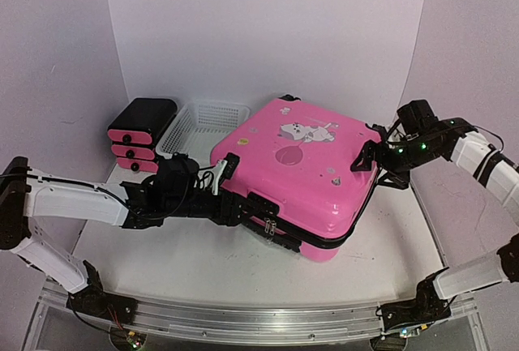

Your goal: Open, take out, and arrange the luggage

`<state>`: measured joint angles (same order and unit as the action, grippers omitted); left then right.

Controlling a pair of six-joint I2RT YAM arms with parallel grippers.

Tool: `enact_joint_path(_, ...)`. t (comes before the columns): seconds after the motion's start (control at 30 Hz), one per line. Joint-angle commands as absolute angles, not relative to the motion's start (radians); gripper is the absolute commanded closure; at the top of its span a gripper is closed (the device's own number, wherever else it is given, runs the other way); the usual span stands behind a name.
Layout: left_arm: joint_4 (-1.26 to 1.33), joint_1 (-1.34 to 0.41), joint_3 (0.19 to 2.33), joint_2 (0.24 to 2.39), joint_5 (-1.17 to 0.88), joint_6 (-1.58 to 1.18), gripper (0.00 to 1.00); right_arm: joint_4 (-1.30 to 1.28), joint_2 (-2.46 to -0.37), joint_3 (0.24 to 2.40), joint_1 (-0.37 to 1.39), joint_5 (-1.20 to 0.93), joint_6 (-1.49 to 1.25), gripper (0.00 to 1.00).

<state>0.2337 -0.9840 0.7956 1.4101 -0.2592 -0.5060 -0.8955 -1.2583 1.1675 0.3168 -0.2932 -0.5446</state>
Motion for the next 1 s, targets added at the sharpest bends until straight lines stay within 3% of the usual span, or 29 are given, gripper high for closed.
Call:
enact_joint_path(0.0, 0.407, -1.001, 0.757, 1.461, -0.232, -0.537, 0.40, -0.950, -1.225, 1.214, 0.391, -0.253, -0.465, 0.02)
enact_joint_path(0.47, 0.730, -1.052, 0.714, 1.696, -0.184, -0.479, 0.61, -0.966, -1.266, 1.337, 0.633, -0.136, -0.418, 0.02)
enact_joint_path(0.97, 0.741, -1.081, 0.737, 1.748, -0.063, -0.471, 0.68, -0.967, -1.277, 1.374, 0.712, -0.080, -0.425, 0.02)
